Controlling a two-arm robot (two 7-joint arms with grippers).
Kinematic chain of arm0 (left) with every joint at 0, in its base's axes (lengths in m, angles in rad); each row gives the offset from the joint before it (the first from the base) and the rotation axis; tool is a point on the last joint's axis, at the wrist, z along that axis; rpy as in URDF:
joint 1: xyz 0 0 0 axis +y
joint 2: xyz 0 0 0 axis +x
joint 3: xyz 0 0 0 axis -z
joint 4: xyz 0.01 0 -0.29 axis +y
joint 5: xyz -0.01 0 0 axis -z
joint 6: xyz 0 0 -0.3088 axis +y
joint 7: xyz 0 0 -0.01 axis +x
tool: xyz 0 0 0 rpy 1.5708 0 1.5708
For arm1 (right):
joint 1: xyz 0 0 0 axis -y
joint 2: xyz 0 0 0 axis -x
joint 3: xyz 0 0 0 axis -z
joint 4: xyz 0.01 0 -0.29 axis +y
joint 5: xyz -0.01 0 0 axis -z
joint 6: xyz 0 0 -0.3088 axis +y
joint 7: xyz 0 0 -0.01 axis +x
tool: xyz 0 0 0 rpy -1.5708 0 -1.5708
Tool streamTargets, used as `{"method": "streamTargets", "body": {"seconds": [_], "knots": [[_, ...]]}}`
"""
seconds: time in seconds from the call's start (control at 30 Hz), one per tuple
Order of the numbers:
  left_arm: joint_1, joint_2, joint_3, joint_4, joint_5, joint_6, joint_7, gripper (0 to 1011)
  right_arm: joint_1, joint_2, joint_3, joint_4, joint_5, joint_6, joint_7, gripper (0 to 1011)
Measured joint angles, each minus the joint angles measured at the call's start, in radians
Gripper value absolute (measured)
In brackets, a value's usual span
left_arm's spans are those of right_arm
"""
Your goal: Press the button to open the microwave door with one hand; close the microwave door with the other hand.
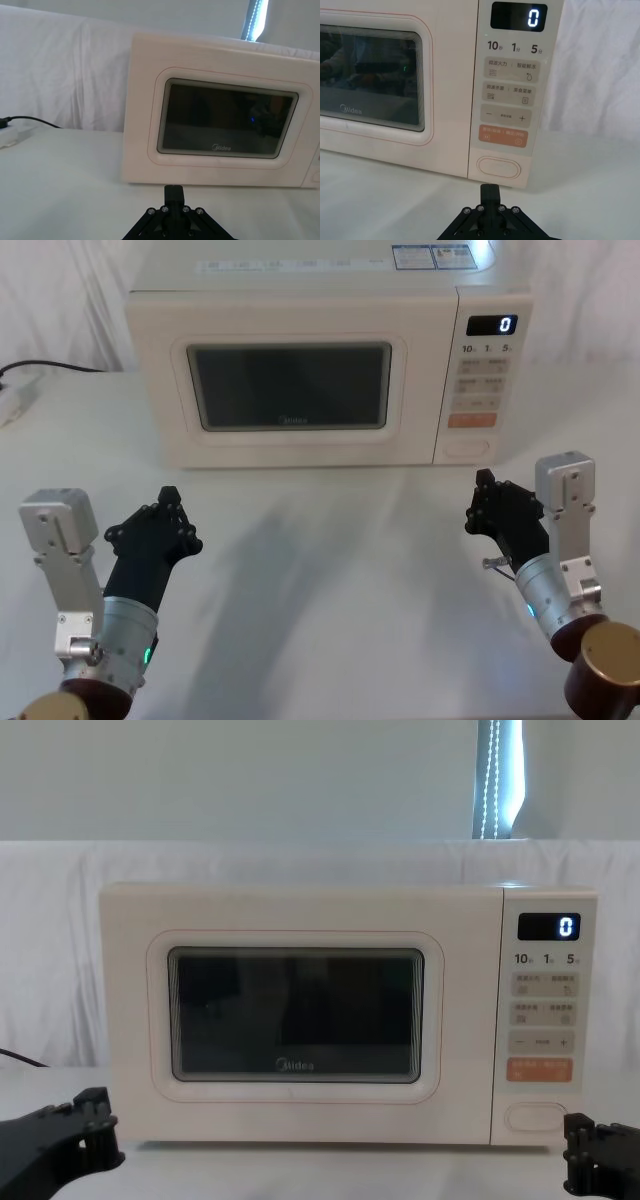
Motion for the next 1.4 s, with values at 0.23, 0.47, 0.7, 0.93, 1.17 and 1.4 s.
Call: {"method": "streamTargets", "body": {"seconds": [0.23, 0.47, 0.7, 0.93, 1.17, 1.4], "knots": [[-0.011, -0.014, -0.011, 0.035, 0.014, -0.024, 0.000, 0, 0.000, 0.000, 0.000, 0.000, 0.000, 0.000, 0.000, 0], [-0.037, -0.027, -0.019, 0.067, 0.011, -0.029, -0.010, 0, 0.000, 0.000, 0.000, 0.000, 0.000, 0.000, 0.000, 0], [-0.064, -0.038, -0.024, 0.092, 0.011, -0.043, -0.014, 0, 0.000, 0.000, 0.000, 0.000, 0.000, 0.000, 0.000, 0], [-0.066, -0.039, -0.024, 0.095, 0.014, -0.048, -0.014, 0, 0.000, 0.000, 0.000, 0.000, 0.000, 0.000, 0.000, 0], [-0.066, -0.039, -0.024, 0.094, 0.013, -0.046, -0.014, 0, 0.000, 0.000, 0.000, 0.000, 0.000, 0.000, 0.000, 0], [-0.065, -0.038, -0.024, 0.093, 0.011, -0.044, -0.014, 0, 0.000, 0.000, 0.000, 0.000, 0.000, 0.000, 0.000, 0]]}}
